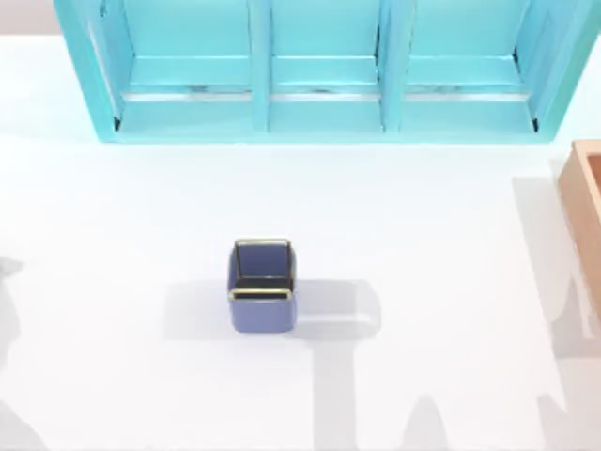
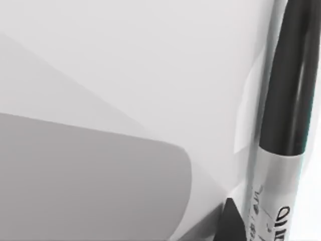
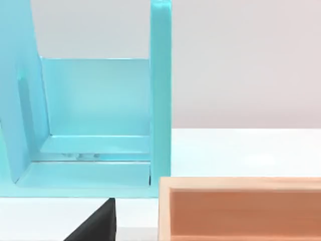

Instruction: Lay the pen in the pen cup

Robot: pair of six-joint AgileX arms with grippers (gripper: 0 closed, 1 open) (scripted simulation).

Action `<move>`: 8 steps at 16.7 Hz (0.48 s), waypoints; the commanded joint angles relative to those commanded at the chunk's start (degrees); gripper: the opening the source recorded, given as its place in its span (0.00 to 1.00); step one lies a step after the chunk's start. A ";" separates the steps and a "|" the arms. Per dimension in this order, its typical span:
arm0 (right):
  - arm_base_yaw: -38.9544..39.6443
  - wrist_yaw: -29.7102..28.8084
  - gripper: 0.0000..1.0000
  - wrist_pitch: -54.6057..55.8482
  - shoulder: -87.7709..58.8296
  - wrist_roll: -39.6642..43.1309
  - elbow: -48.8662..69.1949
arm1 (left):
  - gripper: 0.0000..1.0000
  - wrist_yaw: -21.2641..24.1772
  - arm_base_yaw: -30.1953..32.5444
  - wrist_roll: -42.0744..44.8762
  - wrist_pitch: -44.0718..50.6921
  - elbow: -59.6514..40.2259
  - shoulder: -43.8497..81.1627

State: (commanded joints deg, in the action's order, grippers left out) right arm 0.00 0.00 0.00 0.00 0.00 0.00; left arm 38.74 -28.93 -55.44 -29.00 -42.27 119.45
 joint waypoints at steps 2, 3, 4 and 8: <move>0.00 0.00 1.00 0.00 0.00 0.00 0.00 | 0.85 0.00 0.00 0.00 0.00 0.00 0.00; 0.00 0.00 1.00 0.00 0.00 0.00 0.00 | 0.77 0.00 0.00 0.00 0.00 0.00 0.00; 0.00 0.00 1.00 0.00 0.00 0.00 0.00 | 0.70 0.00 0.00 0.00 0.00 0.00 0.00; 0.00 0.00 1.00 0.00 0.00 0.00 0.00 | 0.40 0.00 0.00 0.00 0.00 0.00 0.00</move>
State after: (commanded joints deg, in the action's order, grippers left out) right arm 0.00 0.00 0.00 0.00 0.00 0.00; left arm 38.74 -28.93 -55.44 -29.00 -42.27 119.45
